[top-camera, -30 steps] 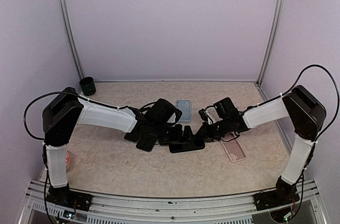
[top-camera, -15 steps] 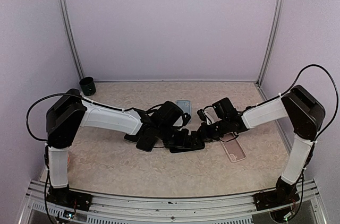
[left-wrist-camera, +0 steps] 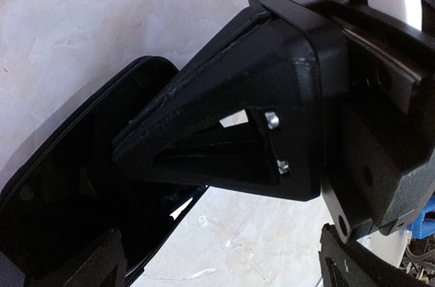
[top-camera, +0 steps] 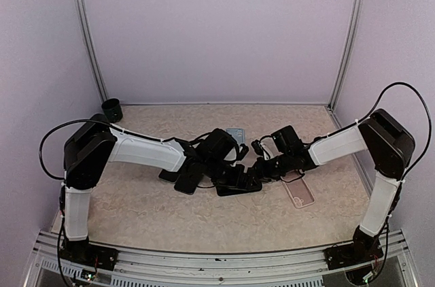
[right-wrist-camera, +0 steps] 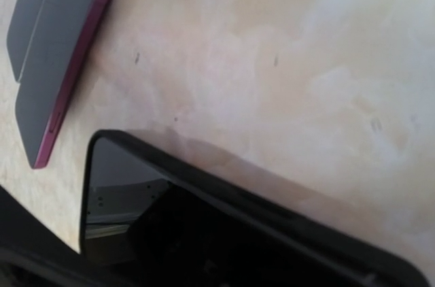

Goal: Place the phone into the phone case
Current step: Move the phone with the phone case to the center of the board.

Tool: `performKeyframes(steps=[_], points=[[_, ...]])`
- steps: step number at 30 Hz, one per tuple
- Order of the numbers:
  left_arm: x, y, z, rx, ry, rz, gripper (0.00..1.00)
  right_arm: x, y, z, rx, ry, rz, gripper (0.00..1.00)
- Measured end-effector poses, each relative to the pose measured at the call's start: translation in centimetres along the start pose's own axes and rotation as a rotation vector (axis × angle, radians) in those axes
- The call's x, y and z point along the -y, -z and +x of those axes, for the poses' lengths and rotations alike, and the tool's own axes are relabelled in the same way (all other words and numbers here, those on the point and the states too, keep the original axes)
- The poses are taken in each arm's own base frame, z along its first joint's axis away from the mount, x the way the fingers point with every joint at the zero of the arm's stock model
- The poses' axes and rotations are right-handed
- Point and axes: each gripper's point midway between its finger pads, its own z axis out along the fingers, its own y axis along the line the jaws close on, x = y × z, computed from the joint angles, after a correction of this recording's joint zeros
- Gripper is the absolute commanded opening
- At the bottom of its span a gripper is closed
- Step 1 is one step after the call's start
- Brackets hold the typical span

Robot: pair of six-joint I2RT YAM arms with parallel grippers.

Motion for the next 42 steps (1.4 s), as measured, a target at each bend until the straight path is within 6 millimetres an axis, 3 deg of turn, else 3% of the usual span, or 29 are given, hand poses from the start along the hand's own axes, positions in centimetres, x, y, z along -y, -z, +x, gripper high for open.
performKeyframes(steps=[12, 19, 25, 37, 42], points=[[-0.6, -0.1, -0.8, 0.018, 0.009, 0.030, 0.95, 1.6, 1.5, -0.5, 0.025, -0.022, 0.022, 0.00], [-1.0, -0.1, -1.1, 0.036, 0.008, 0.025, 0.95, 2.5, 3.7, -0.3, 0.030, -0.047, 0.082, 0.12], [-1.3, -0.1, -1.3, 0.052, 0.002, 0.018, 0.95, 5.0, 5.5, 1.3, -0.009, -0.127, 0.194, 0.16], [-1.8, 0.2, -1.6, 0.070, -0.001, -0.019, 0.96, 4.3, 4.2, 1.4, -0.025, -0.141, 0.107, 0.28], [-2.2, 0.4, -1.6, 0.071, -0.005, -0.045, 0.96, 3.9, 3.7, 0.9, -0.014, -0.143, 0.056, 0.26]])
